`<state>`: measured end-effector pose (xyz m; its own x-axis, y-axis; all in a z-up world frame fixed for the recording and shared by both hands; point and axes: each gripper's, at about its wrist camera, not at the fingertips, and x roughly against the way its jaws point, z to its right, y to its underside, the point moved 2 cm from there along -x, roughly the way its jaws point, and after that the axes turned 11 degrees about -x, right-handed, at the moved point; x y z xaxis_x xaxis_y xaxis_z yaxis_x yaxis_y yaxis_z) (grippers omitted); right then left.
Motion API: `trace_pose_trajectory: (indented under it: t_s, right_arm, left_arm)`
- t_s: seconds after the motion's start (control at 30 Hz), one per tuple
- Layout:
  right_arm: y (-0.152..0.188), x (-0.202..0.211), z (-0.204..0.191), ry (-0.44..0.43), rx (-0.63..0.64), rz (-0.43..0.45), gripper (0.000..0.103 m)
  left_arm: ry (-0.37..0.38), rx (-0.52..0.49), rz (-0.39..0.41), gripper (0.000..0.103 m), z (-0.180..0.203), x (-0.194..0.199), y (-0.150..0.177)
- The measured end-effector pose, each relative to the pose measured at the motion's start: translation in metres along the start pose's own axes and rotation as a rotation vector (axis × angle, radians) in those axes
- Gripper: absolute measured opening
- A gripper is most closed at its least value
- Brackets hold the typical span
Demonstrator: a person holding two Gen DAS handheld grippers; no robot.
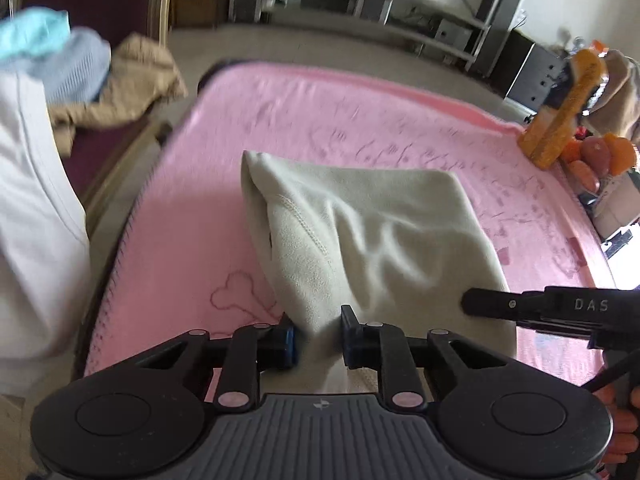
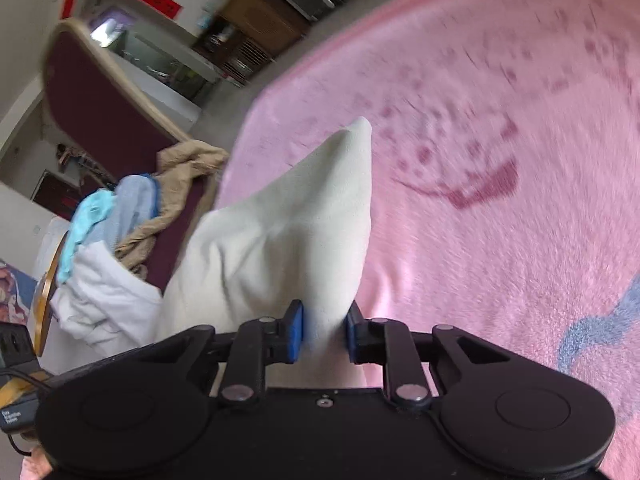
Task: Fold clothes
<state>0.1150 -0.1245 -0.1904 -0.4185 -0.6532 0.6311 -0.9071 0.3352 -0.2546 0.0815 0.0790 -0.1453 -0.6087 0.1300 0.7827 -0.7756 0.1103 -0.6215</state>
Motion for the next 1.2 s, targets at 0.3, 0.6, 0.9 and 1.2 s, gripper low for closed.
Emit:
trace_pose_trajectory:
  t_s: [0.3,0.6,0.9,1.2]
  right_arm:
    - [0.01,0.132,0.016,-0.048,0.023,0.132,0.02]
    - [0.011,0.254,0.122,0.026,-0.097,0.352,0.02]
    - [-0.034,0.286,0.203,0.125,-0.199,0.486,0.02]
    - [-0.053,0.295,0.262,0.448,-0.326,0.553,0.054]
  left_arm:
    - [0.131,-0.054,0.117,0.019,0.091,0.056,-0.004]
    - [0.284,-0.253,0.095,0.02,0.249,0.025,-0.015]
    - [0.334,-0.257,0.064,0.02,0.347,-0.05,-0.049]
    - [0.177,-0.173,-0.038,0.031,0.317,-0.105,-0.029]
